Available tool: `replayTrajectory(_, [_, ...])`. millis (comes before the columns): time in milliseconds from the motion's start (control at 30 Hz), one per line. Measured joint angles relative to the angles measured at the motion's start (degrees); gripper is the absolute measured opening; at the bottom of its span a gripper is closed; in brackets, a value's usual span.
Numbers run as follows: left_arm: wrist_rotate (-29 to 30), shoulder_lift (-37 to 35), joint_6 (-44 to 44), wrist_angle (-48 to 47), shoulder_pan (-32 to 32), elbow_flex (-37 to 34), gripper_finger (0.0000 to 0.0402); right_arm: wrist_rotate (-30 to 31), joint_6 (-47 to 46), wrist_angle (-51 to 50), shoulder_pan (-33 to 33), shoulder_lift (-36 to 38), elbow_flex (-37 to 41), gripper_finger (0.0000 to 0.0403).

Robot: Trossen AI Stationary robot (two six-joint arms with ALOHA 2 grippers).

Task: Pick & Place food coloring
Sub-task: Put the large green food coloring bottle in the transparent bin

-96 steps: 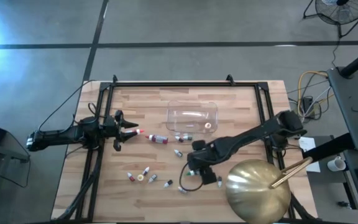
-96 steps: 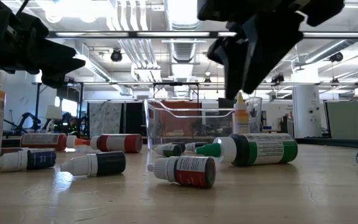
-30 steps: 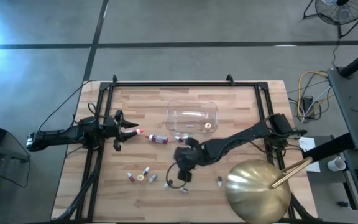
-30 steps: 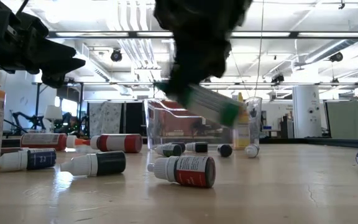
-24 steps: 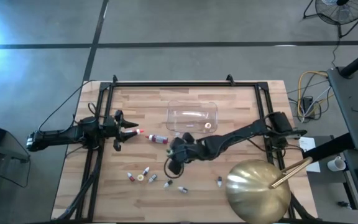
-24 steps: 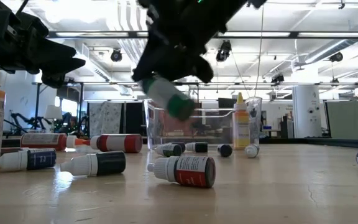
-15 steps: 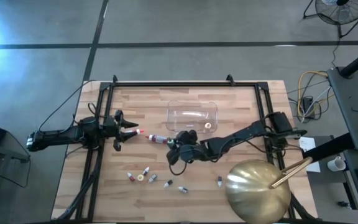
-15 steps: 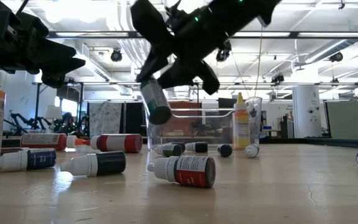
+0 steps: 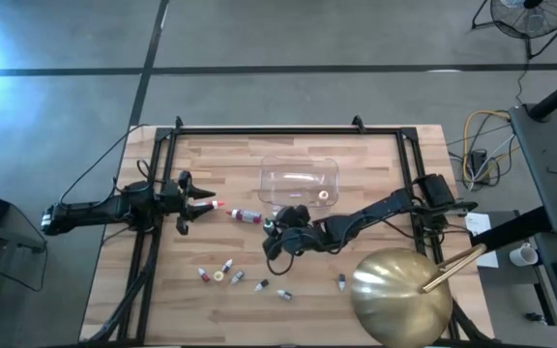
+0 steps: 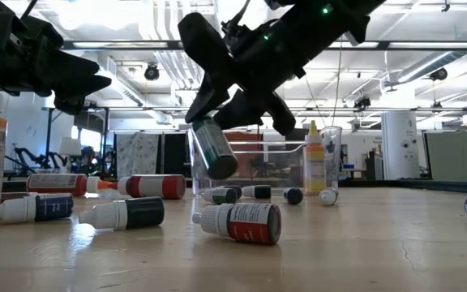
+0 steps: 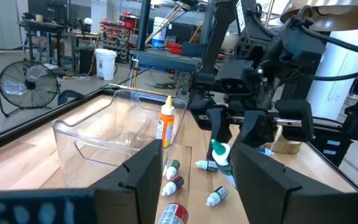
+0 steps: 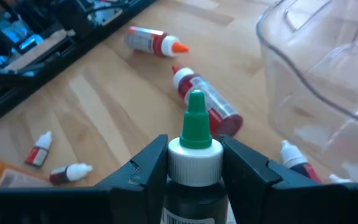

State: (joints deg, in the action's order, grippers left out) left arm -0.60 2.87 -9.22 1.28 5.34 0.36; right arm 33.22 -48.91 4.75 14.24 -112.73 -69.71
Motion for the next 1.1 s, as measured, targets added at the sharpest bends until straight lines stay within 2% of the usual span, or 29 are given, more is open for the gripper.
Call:
replayTrajectory(533, [0.0,0.0,0.0,0.0,0.0,0.0,0.0163,-8.3,0.8,-0.2,0.1,0.0,0.0,0.0127])
replayTrajectory(1100, [0.0,0.0,0.0,0.0,0.0,0.0,0.0163,-9.7,1.3,-0.2,0.1,0.0,-0.1,0.0128])
